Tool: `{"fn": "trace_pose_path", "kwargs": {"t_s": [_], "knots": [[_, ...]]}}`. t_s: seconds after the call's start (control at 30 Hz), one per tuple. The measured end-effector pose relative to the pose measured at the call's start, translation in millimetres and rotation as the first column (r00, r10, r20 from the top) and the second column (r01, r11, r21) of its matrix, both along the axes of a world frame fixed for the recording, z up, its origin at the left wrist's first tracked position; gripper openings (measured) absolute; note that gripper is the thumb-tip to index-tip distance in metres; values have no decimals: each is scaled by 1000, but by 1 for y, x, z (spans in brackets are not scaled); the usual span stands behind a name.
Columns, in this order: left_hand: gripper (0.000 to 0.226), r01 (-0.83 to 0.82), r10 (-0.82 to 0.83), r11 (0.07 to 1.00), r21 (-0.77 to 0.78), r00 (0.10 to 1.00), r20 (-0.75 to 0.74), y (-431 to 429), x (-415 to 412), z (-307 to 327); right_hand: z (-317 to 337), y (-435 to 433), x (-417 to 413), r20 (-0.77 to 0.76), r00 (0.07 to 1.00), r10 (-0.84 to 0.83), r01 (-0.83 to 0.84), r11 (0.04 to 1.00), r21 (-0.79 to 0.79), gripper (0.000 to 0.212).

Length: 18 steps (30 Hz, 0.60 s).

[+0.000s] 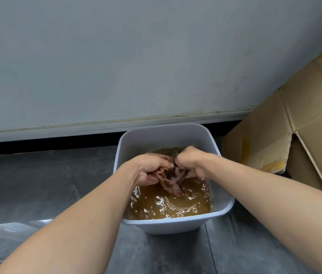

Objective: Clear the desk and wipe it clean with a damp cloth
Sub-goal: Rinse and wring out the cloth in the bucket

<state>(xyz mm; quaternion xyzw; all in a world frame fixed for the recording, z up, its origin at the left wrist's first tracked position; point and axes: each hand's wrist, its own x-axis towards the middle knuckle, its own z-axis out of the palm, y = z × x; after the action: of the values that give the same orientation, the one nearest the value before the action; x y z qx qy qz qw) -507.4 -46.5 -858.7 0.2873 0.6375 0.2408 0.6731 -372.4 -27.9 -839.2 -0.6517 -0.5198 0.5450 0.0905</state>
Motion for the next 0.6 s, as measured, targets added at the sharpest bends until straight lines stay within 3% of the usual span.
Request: {"fn": "trace_pose_path", "kwargs": {"t_s": [0.13, 0.2, 0.27, 0.33, 0.4, 0.5, 0.6], "knots": [[51, 248, -248, 969, 4, 967, -52, 2, -6, 12, 4, 3, 3, 56, 978, 200, -197, 979, -49, 67], [61, 312, -312, 950, -23, 942, -125, 2, -6, 18, 0, 4, 6, 140, 948, 287, -292, 956, 10, 53], [63, 369, -354, 929, -25, 867, -352, -1, -3, 19, -10, 4, 6, 301, 915, 268, -324, 933, 156, 29], [55, 392, -308, 920, 20, 753, -582, -4, 3, 17, -17, 4, 4, 439, 862, 255, -387, 889, 244, 23], [53, 430, -288, 902, 30, 652, -701, -7, 7, 8, -21, 1, 2, 546, 776, 316, -502, 834, 230, 28], [74, 401, -299, 916, -15, 657, -692, -10, 13, -10, -28, -1, 5, 588, 662, 464, -652, 745, 145, 71], [82, 364, -331, 927, -92, 674, -660, -15, 18, -22, -35, -6, 6, 657, 505, 560, -772, 633, 54, 80]]}}
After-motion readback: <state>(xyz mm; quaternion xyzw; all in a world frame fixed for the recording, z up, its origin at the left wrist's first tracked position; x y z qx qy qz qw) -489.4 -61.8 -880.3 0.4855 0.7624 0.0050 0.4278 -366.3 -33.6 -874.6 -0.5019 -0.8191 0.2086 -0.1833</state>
